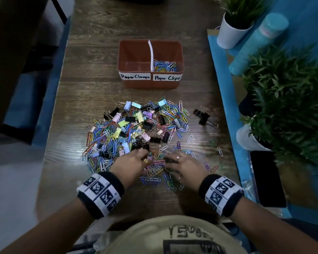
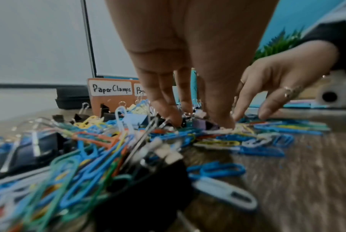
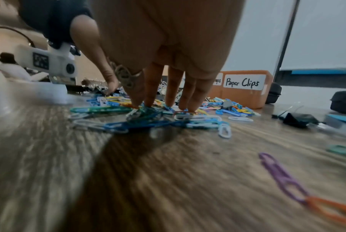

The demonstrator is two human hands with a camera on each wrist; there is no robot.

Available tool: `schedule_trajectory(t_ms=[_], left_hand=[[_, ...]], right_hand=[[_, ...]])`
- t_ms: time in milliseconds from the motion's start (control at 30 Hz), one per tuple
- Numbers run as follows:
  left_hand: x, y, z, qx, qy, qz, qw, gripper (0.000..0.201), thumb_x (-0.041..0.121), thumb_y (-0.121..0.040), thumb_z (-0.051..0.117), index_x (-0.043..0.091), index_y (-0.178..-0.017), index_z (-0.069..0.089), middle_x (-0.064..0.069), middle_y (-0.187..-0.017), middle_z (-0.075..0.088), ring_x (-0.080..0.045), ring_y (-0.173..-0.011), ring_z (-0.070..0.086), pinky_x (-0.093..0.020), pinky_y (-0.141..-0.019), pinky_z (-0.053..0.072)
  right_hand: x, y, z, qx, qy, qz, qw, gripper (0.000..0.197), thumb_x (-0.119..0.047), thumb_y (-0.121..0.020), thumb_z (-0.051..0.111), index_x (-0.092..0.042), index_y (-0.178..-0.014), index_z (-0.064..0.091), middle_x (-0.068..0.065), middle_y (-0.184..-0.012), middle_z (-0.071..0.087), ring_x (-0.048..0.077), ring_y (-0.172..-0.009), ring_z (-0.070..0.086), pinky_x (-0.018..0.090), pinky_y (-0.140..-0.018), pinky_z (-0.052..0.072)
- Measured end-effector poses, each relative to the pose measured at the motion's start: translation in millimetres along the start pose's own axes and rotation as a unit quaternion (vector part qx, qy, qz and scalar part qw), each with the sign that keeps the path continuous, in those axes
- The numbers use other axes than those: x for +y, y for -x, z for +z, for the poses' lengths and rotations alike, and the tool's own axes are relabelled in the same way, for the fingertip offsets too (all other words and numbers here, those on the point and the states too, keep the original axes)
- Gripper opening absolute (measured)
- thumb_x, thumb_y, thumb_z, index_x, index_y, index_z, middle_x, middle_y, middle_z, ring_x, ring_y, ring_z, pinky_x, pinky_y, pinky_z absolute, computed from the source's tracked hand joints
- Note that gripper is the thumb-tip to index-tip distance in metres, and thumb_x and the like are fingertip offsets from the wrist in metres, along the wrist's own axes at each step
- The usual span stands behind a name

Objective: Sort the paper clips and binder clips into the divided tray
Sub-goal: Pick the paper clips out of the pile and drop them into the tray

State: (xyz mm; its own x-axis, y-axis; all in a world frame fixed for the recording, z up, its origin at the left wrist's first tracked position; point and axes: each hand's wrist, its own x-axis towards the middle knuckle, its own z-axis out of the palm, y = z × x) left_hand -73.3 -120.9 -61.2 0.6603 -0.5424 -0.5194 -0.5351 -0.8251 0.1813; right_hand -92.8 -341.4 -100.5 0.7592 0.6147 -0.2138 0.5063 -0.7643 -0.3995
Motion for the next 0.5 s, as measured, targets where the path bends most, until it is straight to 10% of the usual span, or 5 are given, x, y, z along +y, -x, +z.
schedule_trajectory(t_ms=[200,400,500], left_hand=[[-7,11,25,0.041,0.016,-0.015,0.999,0.027,0.013,-0.097,0.045,0.011,-0.119,0.062,0.002,-0.138,0.047,-0.02,-0.115,0.056,-0.032,-0.094,0.05],[-16,33,23,0.229,0.184,-0.022,0.956,0.012,0.002,-0.079,0.069,0.006,-0.09,0.073,-0.005,-0.099,0.066,-0.019,-0.078,0.067,-0.028,-0.069,0.058],[-25,45,31,0.263,0.244,-0.053,0.932,0.023,-0.01,-0.076,0.067,0.003,-0.094,0.071,-0.004,-0.102,0.063,-0.015,-0.087,0.063,-0.022,-0.083,0.054]], right_hand=[[2,2,-9,0.066,-0.014,0.005,0.998,0.02,-0.01,-0.063,0.078,-0.017,-0.081,0.073,0.006,-0.094,0.071,0.031,-0.083,0.067,0.038,-0.068,0.059],[-18,-12,8,-0.026,-0.006,-0.062,0.998,0.046,-0.013,-0.077,0.071,-0.018,-0.121,0.06,0.006,-0.132,0.057,0.033,-0.12,0.054,0.052,-0.095,0.047],[-13,-5,11,-0.056,0.039,-0.039,0.997,0.044,-0.022,-0.076,0.069,-0.023,-0.119,0.059,0.003,-0.135,0.054,0.03,-0.127,0.048,0.056,-0.097,0.044]])
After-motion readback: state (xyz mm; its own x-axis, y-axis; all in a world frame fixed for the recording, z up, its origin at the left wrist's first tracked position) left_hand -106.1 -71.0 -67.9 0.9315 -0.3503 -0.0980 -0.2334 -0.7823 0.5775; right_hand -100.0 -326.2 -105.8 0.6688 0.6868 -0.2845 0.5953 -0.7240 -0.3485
